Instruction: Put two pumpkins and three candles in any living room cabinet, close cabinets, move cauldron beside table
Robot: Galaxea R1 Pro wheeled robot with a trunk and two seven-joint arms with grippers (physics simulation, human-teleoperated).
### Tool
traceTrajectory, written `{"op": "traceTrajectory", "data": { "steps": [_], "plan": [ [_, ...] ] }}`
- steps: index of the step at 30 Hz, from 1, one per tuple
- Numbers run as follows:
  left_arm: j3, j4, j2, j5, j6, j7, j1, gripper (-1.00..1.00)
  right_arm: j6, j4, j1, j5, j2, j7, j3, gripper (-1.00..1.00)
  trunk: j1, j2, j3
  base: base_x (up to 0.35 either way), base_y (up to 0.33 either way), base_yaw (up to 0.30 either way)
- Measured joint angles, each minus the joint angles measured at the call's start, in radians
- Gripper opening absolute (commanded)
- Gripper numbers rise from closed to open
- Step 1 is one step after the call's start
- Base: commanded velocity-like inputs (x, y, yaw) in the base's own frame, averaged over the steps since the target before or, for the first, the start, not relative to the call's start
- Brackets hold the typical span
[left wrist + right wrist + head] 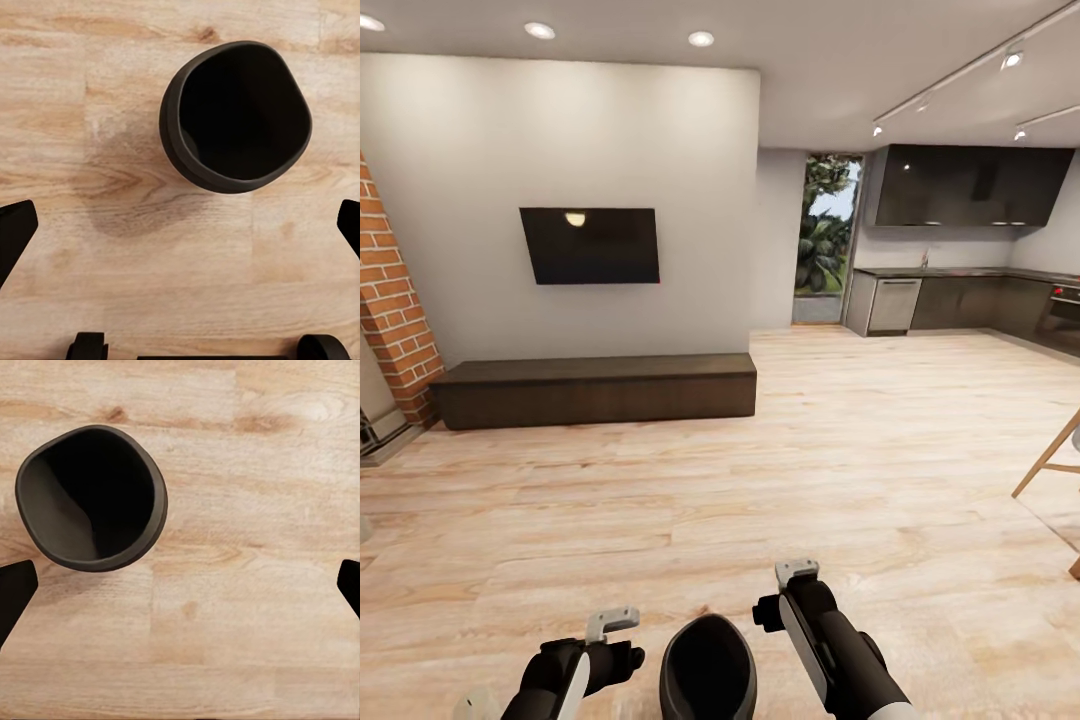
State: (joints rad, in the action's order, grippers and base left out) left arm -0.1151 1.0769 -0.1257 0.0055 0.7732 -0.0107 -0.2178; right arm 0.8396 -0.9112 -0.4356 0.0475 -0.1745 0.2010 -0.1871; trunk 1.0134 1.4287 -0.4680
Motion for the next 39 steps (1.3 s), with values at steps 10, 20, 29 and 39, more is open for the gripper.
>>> {"op": "traceTrajectory", "data": {
  "steps": [10,20,29,39],
  "plan": [
    [0.000,0.000,0.001,0.000,0.000,0.001,0.000,1.00,-0.028,0.003,0.000,0.000,0.000,0.000,0.000,1.00,0.038,0.070,-0.031,0.000,0.000,0.000],
    [0.000,-0.007,0.000,0.000,-0.074,0.007,0.000,1.00,-0.028,0.040,0.000,-0.001,0.000,-0.001,-0.001,1.00,0.077,0.140,-0.063,0.000,0.000,0.000],
    [0.000,-0.029,0.000,0.001,-0.106,0.009,0.000,1.00,-0.032,0.071,0.000,-0.001,0.000,-0.003,-0.006,1.00,0.111,0.203,-0.091,0.000,0.000,0.000],
    [0.000,-0.044,0.000,0.000,-0.134,0.009,0.000,1.00,-0.052,0.077,0.000,-0.002,0.000,-0.003,-0.007,1.00,0.150,0.273,-0.122,0.000,0.000,0.000]
  ]
}}
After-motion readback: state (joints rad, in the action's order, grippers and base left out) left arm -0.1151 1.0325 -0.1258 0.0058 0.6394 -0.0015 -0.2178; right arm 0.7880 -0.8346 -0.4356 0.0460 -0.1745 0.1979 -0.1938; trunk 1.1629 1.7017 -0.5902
